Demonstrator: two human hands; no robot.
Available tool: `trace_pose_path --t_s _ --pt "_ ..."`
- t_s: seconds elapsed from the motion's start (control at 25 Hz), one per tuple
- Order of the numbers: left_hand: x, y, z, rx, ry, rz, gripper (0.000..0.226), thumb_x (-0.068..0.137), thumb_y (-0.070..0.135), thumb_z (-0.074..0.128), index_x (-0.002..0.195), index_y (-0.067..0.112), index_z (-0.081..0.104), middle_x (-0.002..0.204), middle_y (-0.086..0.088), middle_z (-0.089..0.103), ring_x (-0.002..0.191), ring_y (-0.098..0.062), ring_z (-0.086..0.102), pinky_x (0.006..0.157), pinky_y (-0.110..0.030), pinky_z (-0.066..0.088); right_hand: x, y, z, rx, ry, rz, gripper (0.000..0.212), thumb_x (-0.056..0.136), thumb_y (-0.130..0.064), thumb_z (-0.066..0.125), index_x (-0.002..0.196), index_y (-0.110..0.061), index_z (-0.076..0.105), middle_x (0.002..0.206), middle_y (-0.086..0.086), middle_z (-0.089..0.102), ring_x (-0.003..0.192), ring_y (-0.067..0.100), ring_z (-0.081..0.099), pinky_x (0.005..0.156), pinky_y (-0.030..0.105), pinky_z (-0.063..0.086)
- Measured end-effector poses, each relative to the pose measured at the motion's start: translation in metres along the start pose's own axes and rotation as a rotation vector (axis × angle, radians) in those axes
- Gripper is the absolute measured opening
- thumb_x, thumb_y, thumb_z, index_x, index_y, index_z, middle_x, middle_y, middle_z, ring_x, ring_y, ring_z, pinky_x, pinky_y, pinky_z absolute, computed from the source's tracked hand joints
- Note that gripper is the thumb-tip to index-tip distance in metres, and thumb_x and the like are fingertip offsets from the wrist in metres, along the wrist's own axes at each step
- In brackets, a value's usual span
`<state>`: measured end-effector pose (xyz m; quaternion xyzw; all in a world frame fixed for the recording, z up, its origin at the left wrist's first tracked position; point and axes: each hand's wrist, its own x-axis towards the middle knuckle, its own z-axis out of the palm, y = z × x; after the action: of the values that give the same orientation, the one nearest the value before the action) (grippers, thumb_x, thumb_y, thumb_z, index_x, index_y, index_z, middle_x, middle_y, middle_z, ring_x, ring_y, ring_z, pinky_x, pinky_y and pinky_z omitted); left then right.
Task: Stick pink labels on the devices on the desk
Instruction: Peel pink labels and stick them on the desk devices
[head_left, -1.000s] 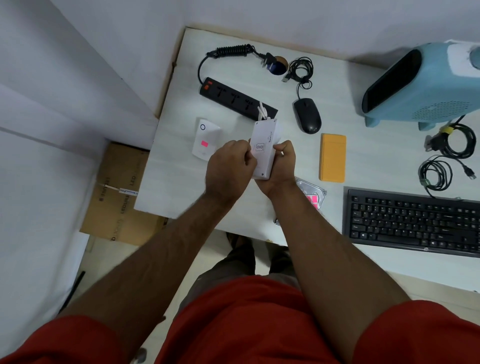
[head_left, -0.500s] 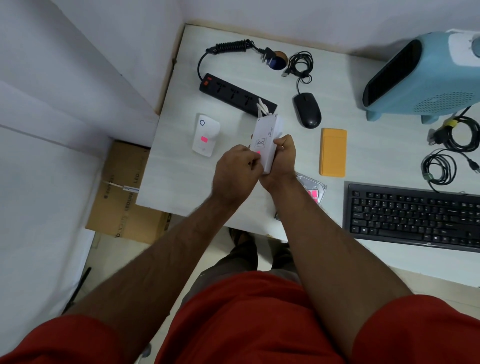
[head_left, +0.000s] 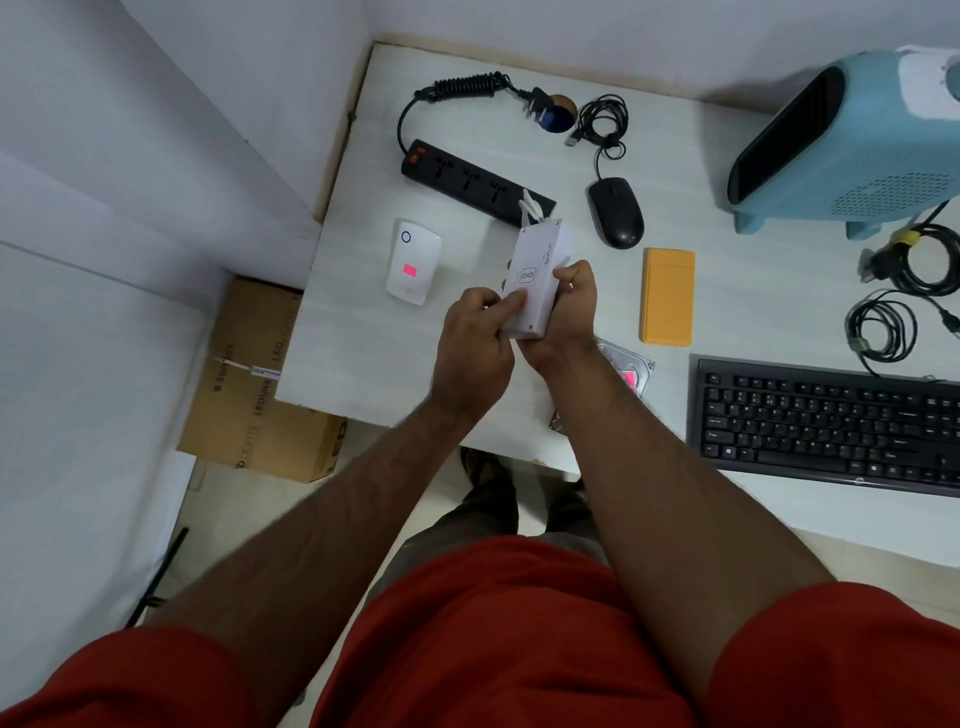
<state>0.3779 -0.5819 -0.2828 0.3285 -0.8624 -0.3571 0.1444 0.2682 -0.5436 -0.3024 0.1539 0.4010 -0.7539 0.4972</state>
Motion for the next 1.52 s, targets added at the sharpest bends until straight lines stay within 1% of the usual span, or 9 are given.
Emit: trace_pose_path --t_s 0.16,0.36,0.56,0.8,0.92,1.08,1.16,1.32,1.52 --pt "-0.01 0.002 0.002 -0.003 -0.019 0.001 0.057 0.088 0.022 0.024 0.128 0.007 0.062 0.105 -0.017 0.06 0.096 -0.03 0.057 0.081 -0.035 0.053 -0.001 0.004 -0.006 -0.046 0.041 -0.047 0.063 0.084 -0.032 0.033 0.142 -0.012 0.043 0.117 0.015 0.048 0.094 0.027 0.05 0.073 0.035 0.048" --pt "-0.016 -0.006 0.004 -0.048 0.053 -0.04 0.04 0.086 0.001 0.04 0.111 0.002 0.072 0.103 -0.016 0.071 0.095 -0.027 0.067 0.084 -0.033 0.057 -0.002 0.012 -0.01 -0.082 0.074 -0.035 0.081 0.07 -0.037 0.041 0.147 -0.013 0.037 0.119 0.014 0.048 0.095 0.028 0.048 0.072 0.034 0.047" --pt "-0.021 -0.017 0.01 -0.169 0.053 -0.2 0.034 0.086 -0.004 0.044 0.104 0.0 0.072 0.106 -0.015 0.072 0.1 -0.025 0.066 0.084 -0.001 0.04 -0.002 0.025 -0.016 -0.129 0.109 -0.042 0.07 0.07 -0.035 0.042 0.136 -0.012 0.044 0.108 0.011 0.049 0.089 0.026 0.048 0.069 0.033 0.046" --pt "-0.007 -0.022 0.006 -0.397 0.023 -0.434 0.026 0.09 0.012 0.055 0.11 0.007 0.069 0.106 -0.004 0.07 0.094 -0.012 0.063 0.081 -0.016 0.05 -0.001 0.035 -0.026 -0.514 0.223 -0.123 0.045 0.081 -0.024 0.059 0.125 -0.018 0.056 0.104 0.007 0.06 0.093 0.024 0.059 0.07 0.033 0.053" --pt "0.003 -0.041 0.01 -0.452 -0.121 -0.501 0.034 0.084 0.017 0.058 0.115 0.009 0.068 0.108 -0.005 0.07 0.097 -0.017 0.066 0.089 -0.031 0.055 0.001 0.047 -0.035 -0.818 0.287 -0.199 0.068 0.075 -0.021 0.077 0.138 -0.025 0.051 0.119 0.006 0.067 0.104 0.024 0.066 0.08 0.038 0.059" --pt "0.001 -0.065 0.016 -0.388 -0.308 -0.565 0.047 0.081 0.011 0.051 0.127 0.009 0.062 0.12 -0.012 0.068 0.105 -0.027 0.067 0.093 -0.043 0.055 0.004 0.059 -0.039 -1.002 0.362 -0.213 0.051 0.082 -0.015 0.075 0.13 -0.019 0.059 0.109 0.001 0.069 0.091 0.017 0.068 0.071 0.029 0.059" --pt "-0.001 -0.071 0.02 -0.403 -0.315 -0.606 0.048 0.085 0.0 0.05 0.132 0.006 0.055 0.124 -0.014 0.064 0.107 -0.029 0.065 0.091 -0.044 0.056 0.007 0.062 -0.04 -1.07 0.369 -0.21 0.042 0.087 -0.003 0.063 0.128 -0.013 0.062 0.105 0.004 0.069 0.084 0.017 0.068 0.062 0.025 0.057" --pt "0.0 -0.077 0.025 -0.41 -0.268 -0.603 0.039 0.09 0.001 0.051 0.128 0.004 0.052 0.12 -0.013 0.064 0.1 -0.027 0.066 0.076 -0.031 0.06 0.011 0.061 -0.039 -1.195 0.418 -0.162 0.04 0.085 -0.005 0.053 0.121 -0.018 0.067 0.11 0.008 0.074 0.093 0.029 0.072 0.075 0.044 0.062" --pt "-0.008 -0.064 0.024 -0.097 -0.171 -0.422 0.026 0.088 0.012 0.057 0.111 0.004 0.064 0.108 -0.013 0.071 0.092 -0.026 0.07 0.072 -0.025 0.054 -0.008 0.053 -0.038 -1.168 0.473 -0.146 0.045 0.09 -0.018 0.061 0.134 -0.016 0.059 0.122 0.004 0.068 0.102 0.023 0.067 0.084 0.036 0.058"
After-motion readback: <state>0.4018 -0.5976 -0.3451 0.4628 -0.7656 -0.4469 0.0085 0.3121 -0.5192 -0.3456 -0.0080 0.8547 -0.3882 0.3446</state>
